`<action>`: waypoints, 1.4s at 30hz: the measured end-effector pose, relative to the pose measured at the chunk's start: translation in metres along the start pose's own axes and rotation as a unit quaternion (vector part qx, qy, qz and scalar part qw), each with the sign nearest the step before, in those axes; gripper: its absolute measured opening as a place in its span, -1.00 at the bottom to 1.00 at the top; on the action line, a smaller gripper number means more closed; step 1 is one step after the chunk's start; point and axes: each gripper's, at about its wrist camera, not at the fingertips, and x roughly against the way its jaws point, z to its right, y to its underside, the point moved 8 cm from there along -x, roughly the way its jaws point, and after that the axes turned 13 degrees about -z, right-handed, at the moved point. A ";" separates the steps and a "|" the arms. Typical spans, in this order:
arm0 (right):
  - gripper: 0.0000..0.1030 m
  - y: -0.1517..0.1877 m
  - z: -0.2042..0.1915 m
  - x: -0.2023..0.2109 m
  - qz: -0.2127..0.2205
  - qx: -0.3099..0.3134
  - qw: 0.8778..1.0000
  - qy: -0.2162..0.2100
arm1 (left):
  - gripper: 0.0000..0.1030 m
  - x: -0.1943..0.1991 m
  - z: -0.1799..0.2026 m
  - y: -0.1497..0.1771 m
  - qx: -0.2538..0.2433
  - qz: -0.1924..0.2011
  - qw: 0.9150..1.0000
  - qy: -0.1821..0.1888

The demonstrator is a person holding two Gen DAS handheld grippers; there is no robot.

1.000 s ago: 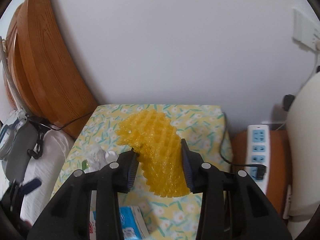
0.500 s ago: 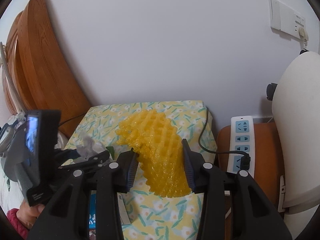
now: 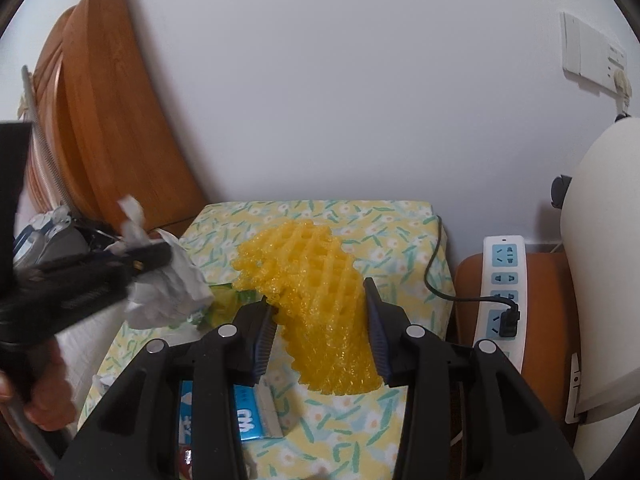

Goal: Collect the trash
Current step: 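Grasp the crumpled white paper with the left tool while the right tool holds the net, then carry both tools over the green wastebasket and release the net and paper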

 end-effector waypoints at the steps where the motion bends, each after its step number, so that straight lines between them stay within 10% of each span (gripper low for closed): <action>1: -0.19 0.000 -0.005 0.004 0.002 0.005 1.000 -0.002 | -0.43 0.013 -0.004 0.005 0.004 0.007 1.000 -0.001; 15: -0.18 0.114 -0.102 0.124 -0.032 0.093 0.993 -0.072 | -0.43 0.113 -0.047 0.188 0.052 -0.024 0.998 -0.015; 28: -0.15 0.376 -0.134 0.062 -0.290 0.138 0.943 -0.089 | -0.42 0.084 -0.039 0.370 0.037 -0.103 0.994 0.027; 31: 0.32 0.409 -0.131 0.048 -0.324 0.129 0.934 -0.074 | -0.42 0.075 -0.037 0.387 0.034 -0.118 0.992 0.021; 37: 0.90 0.391 -0.117 0.062 -0.283 0.114 0.951 -0.040 | -0.42 0.063 -0.038 0.405 0.038 -0.136 0.990 0.030; 42: 0.95 0.375 -0.100 0.073 -0.257 0.092 0.962 -0.026 | -0.40 0.057 -0.028 0.413 0.031 -0.150 0.988 0.035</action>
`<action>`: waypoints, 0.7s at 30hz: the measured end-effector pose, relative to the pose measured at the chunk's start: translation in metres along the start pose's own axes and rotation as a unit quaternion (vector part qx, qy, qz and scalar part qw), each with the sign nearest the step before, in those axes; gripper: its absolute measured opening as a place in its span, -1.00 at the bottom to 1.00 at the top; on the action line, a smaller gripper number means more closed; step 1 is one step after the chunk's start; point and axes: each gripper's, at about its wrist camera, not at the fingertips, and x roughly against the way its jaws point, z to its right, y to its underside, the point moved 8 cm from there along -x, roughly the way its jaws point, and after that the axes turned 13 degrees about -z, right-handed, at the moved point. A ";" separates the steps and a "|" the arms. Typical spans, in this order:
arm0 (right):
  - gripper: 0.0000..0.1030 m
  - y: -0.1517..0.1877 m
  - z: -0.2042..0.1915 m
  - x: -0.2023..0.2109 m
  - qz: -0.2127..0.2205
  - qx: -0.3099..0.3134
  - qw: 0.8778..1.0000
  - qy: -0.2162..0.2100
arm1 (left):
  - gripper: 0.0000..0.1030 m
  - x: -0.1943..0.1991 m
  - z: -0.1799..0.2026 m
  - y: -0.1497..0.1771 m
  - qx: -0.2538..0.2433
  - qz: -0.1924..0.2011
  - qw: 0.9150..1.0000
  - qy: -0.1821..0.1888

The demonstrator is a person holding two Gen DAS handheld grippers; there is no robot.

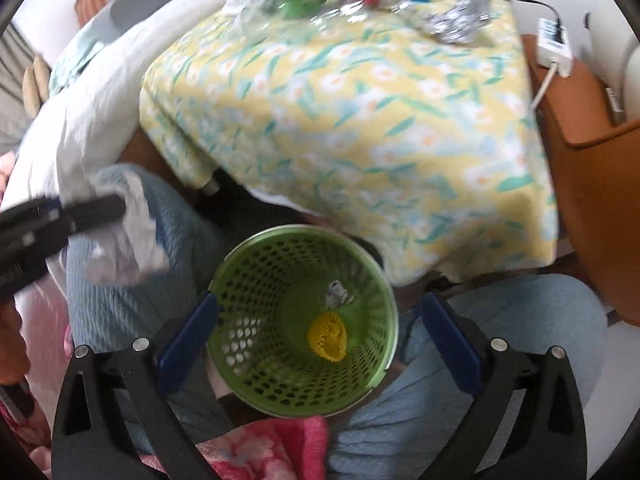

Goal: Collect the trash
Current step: 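Carry both tools over the green wastebasket and release the net and paper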

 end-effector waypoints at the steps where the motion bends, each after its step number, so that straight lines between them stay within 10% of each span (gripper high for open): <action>1: 0.95 -0.001 0.005 0.001 0.000 -0.004 1.000 0.002 | -0.40 -0.001 0.002 0.001 -0.002 -0.002 1.000 0.000; 6: 0.95 -0.004 0.023 -0.004 0.001 -0.027 1.000 0.010 | -0.33 -0.008 0.013 0.005 -0.022 -0.010 1.000 -0.003; 9: 0.95 -0.005 0.027 -0.004 0.004 -0.031 0.999 0.013 | 0.41 -0.009 0.016 0.007 -0.027 -0.009 1.000 -0.006; 12: 0.95 -0.004 0.029 -0.004 0.005 -0.034 0.999 0.014 | 0.69 -0.006 0.016 0.006 -0.028 0.002 1.000 -0.012; 21: 0.95 -0.002 0.031 -0.006 0.000 -0.036 0.999 0.013 | 0.77 -0.001 0.015 0.004 -0.028 0.008 1.000 -0.012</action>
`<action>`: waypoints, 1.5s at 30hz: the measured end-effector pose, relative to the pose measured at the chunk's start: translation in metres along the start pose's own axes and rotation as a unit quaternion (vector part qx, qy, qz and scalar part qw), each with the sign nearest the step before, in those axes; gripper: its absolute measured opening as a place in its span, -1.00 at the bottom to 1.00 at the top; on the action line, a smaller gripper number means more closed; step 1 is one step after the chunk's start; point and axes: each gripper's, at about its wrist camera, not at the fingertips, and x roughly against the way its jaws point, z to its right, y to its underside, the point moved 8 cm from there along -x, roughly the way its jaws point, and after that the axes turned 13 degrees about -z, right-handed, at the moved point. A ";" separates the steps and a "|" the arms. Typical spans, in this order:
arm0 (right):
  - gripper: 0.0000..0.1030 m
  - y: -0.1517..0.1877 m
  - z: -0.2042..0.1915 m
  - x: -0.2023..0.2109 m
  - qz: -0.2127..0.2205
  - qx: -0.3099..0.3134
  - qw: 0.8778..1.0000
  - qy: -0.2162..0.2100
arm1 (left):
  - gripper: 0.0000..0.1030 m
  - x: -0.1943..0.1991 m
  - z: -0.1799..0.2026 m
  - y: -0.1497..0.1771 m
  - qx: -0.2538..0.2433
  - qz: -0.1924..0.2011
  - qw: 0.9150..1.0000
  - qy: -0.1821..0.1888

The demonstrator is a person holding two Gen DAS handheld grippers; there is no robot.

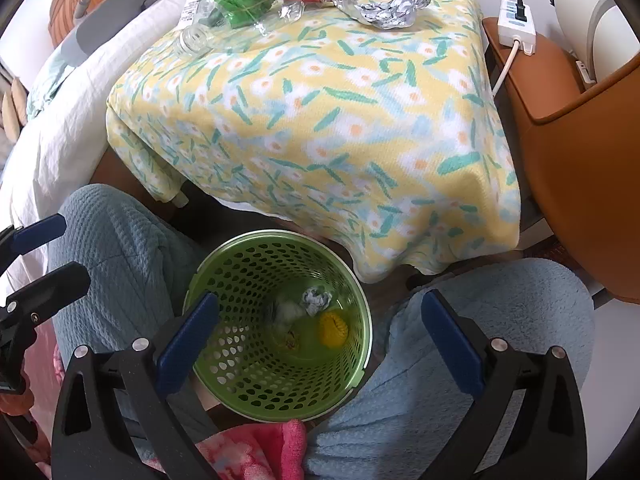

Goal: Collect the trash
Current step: 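Carry both tools over the green wastebasket and release the net and paper, then move both tools back up to the table, then grasp the clear plastic bag with the right tool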

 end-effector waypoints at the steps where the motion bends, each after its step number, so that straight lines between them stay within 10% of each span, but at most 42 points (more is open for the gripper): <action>1: 0.95 0.000 -0.001 0.000 0.000 -0.001 1.000 0.000 | 0.77 0.000 0.000 0.000 0.000 0.000 1.000 -0.001; 17: 0.95 -0.024 -0.010 0.035 0.040 0.027 0.999 -0.008 | 0.82 0.033 -0.025 -0.030 0.015 0.062 0.997 -0.032; 30: 0.95 -0.193 -0.039 0.117 0.152 0.069 0.986 -0.011 | 0.85 0.070 -0.078 -0.147 0.045 0.138 0.986 -0.085; 45: 0.72 -0.362 -0.042 0.031 0.073 0.088 0.993 0.027 | 0.85 0.019 -0.111 -0.238 0.084 0.107 0.989 -0.066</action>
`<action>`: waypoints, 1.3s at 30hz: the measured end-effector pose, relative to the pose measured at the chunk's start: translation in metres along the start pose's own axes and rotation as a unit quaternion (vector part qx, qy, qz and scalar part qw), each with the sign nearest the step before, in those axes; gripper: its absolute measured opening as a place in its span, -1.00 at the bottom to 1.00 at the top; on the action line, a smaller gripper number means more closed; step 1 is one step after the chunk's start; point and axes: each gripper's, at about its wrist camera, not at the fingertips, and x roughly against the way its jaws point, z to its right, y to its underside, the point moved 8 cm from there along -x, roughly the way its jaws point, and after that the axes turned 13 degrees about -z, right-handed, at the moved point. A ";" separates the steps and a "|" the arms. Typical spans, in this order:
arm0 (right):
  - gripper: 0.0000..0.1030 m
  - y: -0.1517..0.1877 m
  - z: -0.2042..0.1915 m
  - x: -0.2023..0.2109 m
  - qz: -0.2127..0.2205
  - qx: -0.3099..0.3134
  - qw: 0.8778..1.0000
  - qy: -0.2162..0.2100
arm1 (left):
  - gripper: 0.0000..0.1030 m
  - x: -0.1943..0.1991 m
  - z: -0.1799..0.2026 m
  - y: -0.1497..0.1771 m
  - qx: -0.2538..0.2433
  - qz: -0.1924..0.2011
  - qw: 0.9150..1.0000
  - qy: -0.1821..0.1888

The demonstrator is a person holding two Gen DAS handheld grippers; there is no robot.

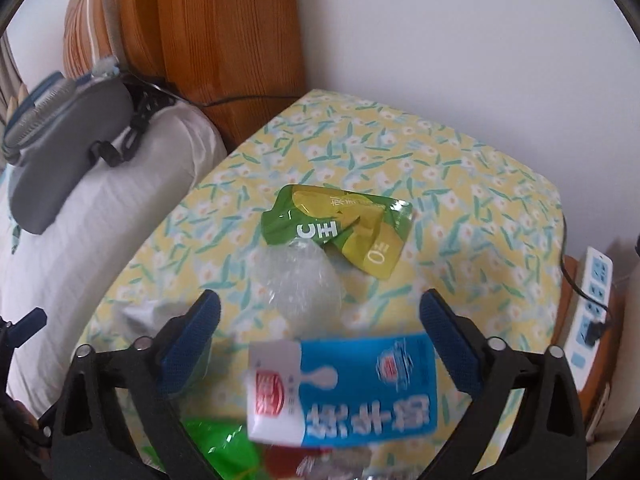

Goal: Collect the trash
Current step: 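Grasp the clear plastic bag with the right tool, then grasp the white-green paper wrapper with the left tool while the right tool holds the bag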

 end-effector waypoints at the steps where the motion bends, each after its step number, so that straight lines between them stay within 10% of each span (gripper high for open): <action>1: 0.66 -0.003 -0.001 -0.008 -0.007 0.003 1.000 -0.003 | 0.85 -0.003 0.001 -0.001 -0.001 -0.002 1.000 0.000; 6: -0.20 -0.005 -0.005 -0.029 -0.027 0.006 0.999 -0.021 | 0.85 -0.016 0.006 -0.003 -0.013 -0.007 1.000 -0.001; 9: -0.34 -0.004 -0.008 -0.028 -0.020 0.006 0.999 -0.031 | 0.85 -0.019 0.010 -0.003 -0.021 -0.010 1.000 -0.003; 24: -0.34 0.014 0.004 0.064 0.072 -0.007 0.995 -0.072 | 0.85 -0.043 0.046 -0.020 -0.131 -0.050 0.989 0.050; 39: -0.32 0.021 0.011 0.061 0.069 -0.012 0.994 -0.080 | 0.85 -0.076 0.055 -0.023 -0.155 -0.099 0.980 0.077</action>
